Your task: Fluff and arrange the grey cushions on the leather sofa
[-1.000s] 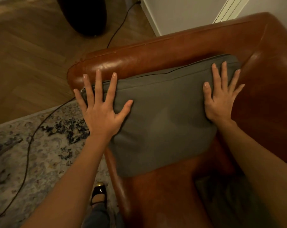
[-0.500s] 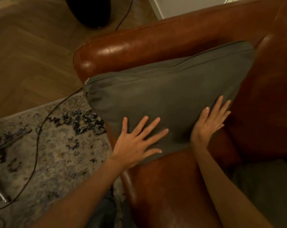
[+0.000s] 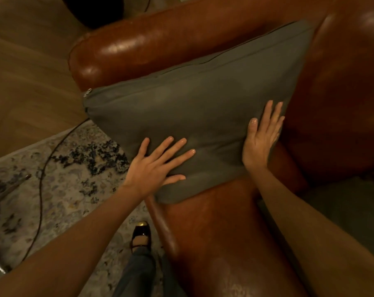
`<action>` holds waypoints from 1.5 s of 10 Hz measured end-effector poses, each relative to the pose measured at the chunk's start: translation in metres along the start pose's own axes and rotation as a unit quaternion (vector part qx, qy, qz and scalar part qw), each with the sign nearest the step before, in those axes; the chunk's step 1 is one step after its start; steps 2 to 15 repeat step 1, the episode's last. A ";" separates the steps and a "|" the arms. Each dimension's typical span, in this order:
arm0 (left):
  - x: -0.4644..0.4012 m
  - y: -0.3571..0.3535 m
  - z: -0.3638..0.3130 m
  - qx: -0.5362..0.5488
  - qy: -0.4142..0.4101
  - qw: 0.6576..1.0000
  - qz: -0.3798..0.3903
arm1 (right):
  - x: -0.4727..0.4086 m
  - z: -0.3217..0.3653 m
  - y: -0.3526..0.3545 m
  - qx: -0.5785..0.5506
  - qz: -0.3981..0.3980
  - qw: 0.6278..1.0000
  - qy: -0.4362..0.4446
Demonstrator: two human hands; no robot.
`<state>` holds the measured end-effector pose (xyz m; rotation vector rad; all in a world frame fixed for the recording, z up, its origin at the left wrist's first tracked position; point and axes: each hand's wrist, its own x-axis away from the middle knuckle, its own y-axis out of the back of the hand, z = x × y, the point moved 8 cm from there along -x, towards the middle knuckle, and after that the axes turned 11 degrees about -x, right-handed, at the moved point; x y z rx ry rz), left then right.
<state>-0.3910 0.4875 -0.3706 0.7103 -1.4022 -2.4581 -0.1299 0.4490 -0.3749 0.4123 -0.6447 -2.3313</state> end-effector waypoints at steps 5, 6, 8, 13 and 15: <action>0.016 0.011 0.009 0.033 -0.001 0.999 0.032 | 0.009 -0.007 0.023 0.000 0.029 1.000 0.011; 0.016 0.011 0.009 0.033 -0.001 0.999 0.032 | 0.009 -0.007 0.023 0.000 0.029 1.000 0.011; 0.016 0.011 0.009 0.033 -0.001 0.999 0.032 | 0.009 -0.007 0.023 0.000 0.029 1.000 0.011; 0.016 0.011 0.009 0.033 -0.001 0.999 0.032 | 0.009 -0.007 0.023 0.000 0.029 1.000 0.011; 0.016 0.011 0.009 0.033 -0.001 0.999 0.032 | 0.009 -0.007 0.023 0.000 0.029 1.000 0.011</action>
